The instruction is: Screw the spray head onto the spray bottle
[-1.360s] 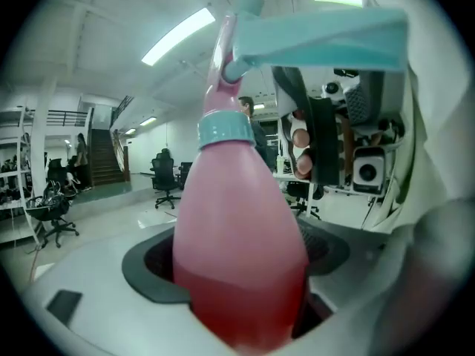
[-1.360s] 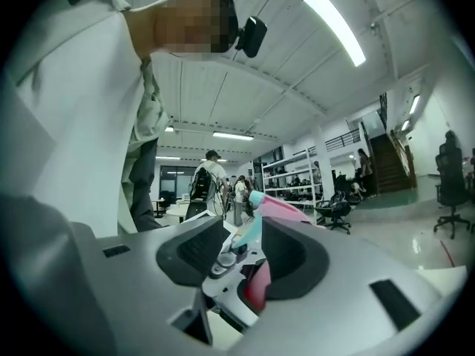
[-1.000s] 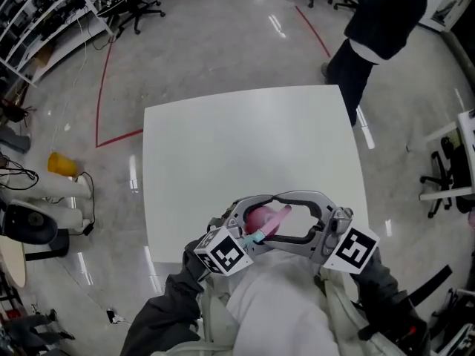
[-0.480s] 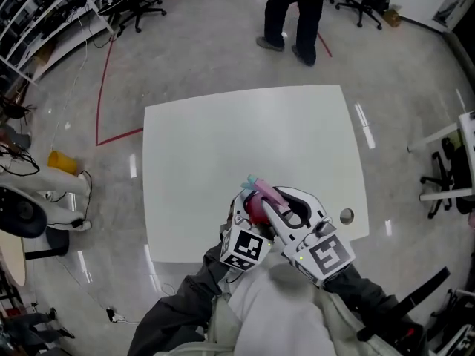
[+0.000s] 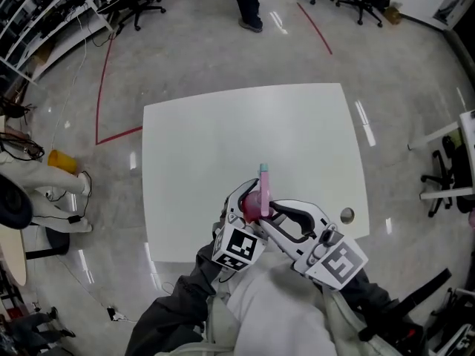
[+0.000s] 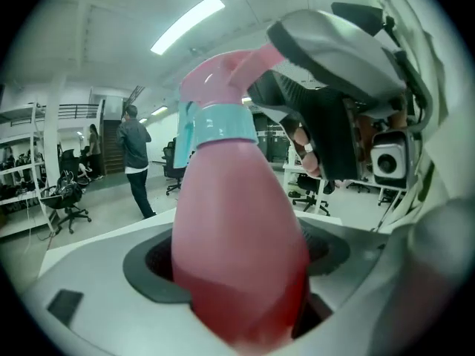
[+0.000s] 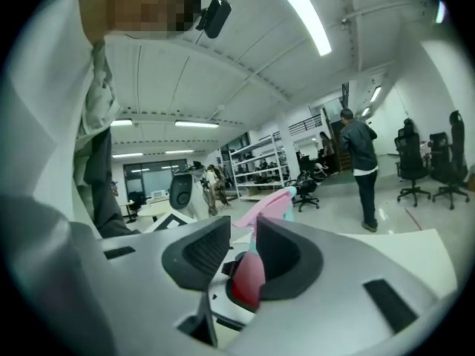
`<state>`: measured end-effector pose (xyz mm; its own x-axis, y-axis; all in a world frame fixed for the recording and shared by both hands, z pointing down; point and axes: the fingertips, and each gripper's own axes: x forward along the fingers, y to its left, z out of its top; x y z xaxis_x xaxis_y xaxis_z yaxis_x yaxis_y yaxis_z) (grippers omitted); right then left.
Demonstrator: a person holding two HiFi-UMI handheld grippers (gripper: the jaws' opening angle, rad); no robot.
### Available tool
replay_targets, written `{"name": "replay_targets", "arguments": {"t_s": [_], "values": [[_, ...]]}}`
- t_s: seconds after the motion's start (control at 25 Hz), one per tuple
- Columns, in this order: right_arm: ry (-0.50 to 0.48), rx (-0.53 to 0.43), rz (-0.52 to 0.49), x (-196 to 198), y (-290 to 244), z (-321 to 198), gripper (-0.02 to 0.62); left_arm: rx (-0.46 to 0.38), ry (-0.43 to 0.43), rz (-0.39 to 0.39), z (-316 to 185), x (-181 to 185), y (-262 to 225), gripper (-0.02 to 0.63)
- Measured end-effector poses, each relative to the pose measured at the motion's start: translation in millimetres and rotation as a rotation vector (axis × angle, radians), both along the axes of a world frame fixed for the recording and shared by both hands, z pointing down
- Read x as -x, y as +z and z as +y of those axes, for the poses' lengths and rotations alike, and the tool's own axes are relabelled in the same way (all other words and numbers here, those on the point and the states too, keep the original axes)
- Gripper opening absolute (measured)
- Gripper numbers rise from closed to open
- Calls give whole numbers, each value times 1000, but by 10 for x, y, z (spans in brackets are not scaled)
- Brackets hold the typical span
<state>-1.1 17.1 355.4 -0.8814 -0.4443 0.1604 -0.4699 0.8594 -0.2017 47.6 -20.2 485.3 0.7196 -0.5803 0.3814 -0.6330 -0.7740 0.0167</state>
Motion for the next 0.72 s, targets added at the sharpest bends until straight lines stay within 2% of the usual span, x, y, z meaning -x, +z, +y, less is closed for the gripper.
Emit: {"name": "replay_targets", "arguments": {"t_s": [0.08, 0.12, 0.24, 0.32, 0.36, 0.44, 0.52, 0.6, 0.72], "values": [[-83, -25, -54, 6, -123, 141, 85, -18, 50, 38, 61, -47, -85, 426], [-110, -64, -72, -49, -190, 189, 86, -36, 100, 58, 120, -83, -151, 426], [-111, -149, -73, -353, -264, 107, 103, -97, 300, 129, 368, -164, -349, 426], [-169, -136, -58, -414, -214, 32, 275, -93, 428, 176, 555, -186, -397, 427], [-214, -130, -42, -390, -182, 26, 319, -80, 489, 185, 648, -207, -389, 427], [-296, -140, -24, -287, -173, 63, 319, -58, 574, 163, 774, -275, -356, 426], [-317, -162, -29, -191, -218, 92, 318, -60, 566, 133, 761, -320, -333, 426], [-251, -169, -34, -180, -232, 37, 287, -65, 478, 144, 626, -280, -353, 427], [-161, -171, -29, -202, -211, -36, 90, -32, 328, 201, 397, -122, -368, 428]]}}
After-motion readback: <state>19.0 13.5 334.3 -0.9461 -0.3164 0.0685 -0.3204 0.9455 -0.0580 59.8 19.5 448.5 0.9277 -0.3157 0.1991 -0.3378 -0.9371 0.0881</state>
